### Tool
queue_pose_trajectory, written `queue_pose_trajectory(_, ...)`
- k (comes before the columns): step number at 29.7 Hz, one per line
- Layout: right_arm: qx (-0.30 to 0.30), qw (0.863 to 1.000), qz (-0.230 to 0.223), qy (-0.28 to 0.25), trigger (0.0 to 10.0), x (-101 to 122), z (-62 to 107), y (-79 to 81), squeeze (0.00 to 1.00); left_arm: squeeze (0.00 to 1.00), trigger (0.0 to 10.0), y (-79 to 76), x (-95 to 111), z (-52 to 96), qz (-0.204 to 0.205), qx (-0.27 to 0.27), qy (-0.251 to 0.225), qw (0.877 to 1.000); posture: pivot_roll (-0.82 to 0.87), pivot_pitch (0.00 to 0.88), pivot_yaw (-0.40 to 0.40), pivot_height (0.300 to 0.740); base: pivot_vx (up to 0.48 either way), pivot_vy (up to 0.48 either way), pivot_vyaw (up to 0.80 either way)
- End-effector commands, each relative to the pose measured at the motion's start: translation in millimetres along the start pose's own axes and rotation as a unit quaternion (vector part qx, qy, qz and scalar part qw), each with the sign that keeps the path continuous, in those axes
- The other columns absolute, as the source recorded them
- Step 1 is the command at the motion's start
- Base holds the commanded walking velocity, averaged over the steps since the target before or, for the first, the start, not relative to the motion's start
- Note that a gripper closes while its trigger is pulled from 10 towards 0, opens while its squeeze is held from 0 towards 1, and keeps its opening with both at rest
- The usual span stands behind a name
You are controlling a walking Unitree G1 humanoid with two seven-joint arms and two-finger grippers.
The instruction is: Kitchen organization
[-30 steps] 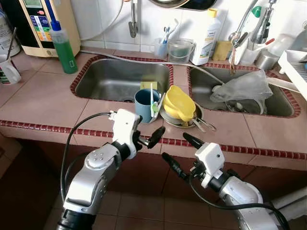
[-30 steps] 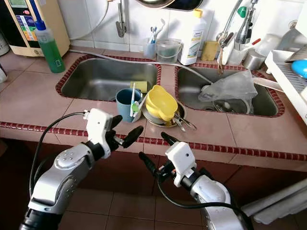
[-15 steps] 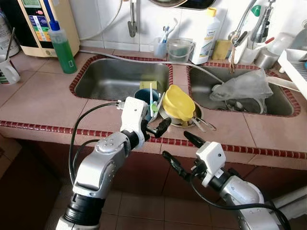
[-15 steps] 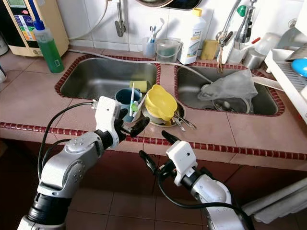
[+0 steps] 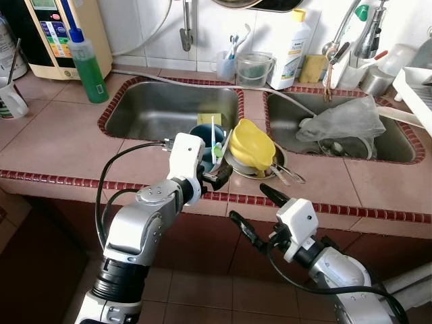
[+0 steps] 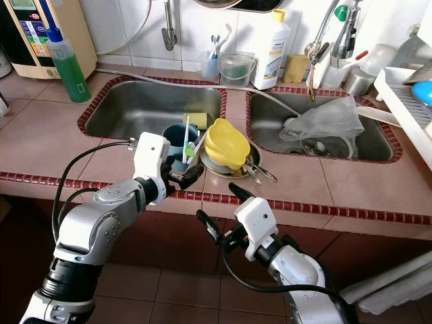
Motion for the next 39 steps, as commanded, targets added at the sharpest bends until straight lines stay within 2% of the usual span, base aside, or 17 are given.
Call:
queue_pose_trajectory(1, -0.005, 1.0, 0.006, -0.006, 10.0, 5.9, 0.5, -1.5, 0.0, 0.0, 0.0, -3.5, 5.0, -0.2, -0.004, -0.005, -0.001, 1.0, -0.09, 0.071, 0.007, 0.74, 0.0, 0.0, 0.0)
queue_pose_trajectory(17, -0.006, 1.0, 0.004, -0.004, 10.0, 4.0, -0.7, -0.9, 0.0, 0.0, 0.0, -11.6, 24.9, 4.3, -0.017, -0.02, -0.008, 1.0, -0.09, 0.06, 0.011, 0.74, 0.0, 0.0, 0.0)
queue_pose_trajectory(18, -0.006, 1.0, 0.004, -0.004, 10.0, 4.0, -0.9, -0.9, 0.0, 0.0, 1.4, -12.7, 26.1, 4.9, -0.019, -0.024, -0.01, 0.999, -0.09, 0.059, 0.011, 0.74, 0.0, 0.0, 0.0)
queue_pose_trajectory(19, -0.006, 1.0, 0.004, -0.004, 10.0, 4.0, -0.9, -0.9, 0.0, 0.0, 0.5, -13.3, 27.6, 5.4, -0.02, -0.025, -0.011, 0.999, -0.09, 0.059, 0.011, 0.74, 0.0, 0.0, 0.0)
queue_pose_trajectory(20, -0.006, 1.0, 0.004, -0.004, 10.0, 3.9, -0.9, -0.9, 0.0, 0.0, 0.5, -12.8, 28.4, 5.6, -0.021, -0.023, -0.011, 0.999, -0.09, 0.059, 0.011, 0.74, 0.0, 0.0, 0.0)
queue_pose_trajectory(21, -0.006, 1.0, 0.004, -0.004, 10.0, 3.7, -1.0, -0.8, 0.0, 0.0, 1.1, -12.8, 28.5, 5.6, -0.02, -0.023, -0.011, 0.999, -0.09, 0.057, 0.012, 0.74, 0.0, 0.0, 0.0)
queue_pose_trajectory(22, -0.006, 1.0, 0.004, -0.004, 10.0, 3.7, -1.1, -0.7, 0.0, 0.0, 0.2, -13.1, 28.8, 5.6, -0.019, -0.024, -0.012, 0.999, -0.09, 0.057, 0.012, 0.74, 0.0, 0.0, 0.0)
queue_pose_trajectory(23, -0.006, 1.0, 0.005, -0.004, 10.0, 3.6, -1.3, -0.7, 0.0, 0.0, 0.0, -12.8, 29.5, 5.7, -0.02, -0.023, -0.012, 0.999, -0.09, 0.054, 0.012, 0.74, 0.0, 0.0, 0.0)
queue_pose_trajectory(39, -0.009, 1.0, 0.005, -0.002, 10.0, 2.9, -1.1, -0.8, 0.0, 0.0, 0.0, -13.5, 29.2, 5.5, -0.018, -0.025, -0.01, 0.999, -0.09, 0.055, 0.014, 0.74, 0.0, 0.0, 0.0)
Point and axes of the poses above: a point about 5 cm out from each wrist's last joint towards the gripper, its own z axis pointing back from the gripper into the wrist, its own x axis along the axis of the wrist's last joint, y = z × x, the point moved 6 cm from there along -z, pointing out of the wrist towards the gripper, and after that the axes turned 3 degrees about z, right-handed, at the moved point
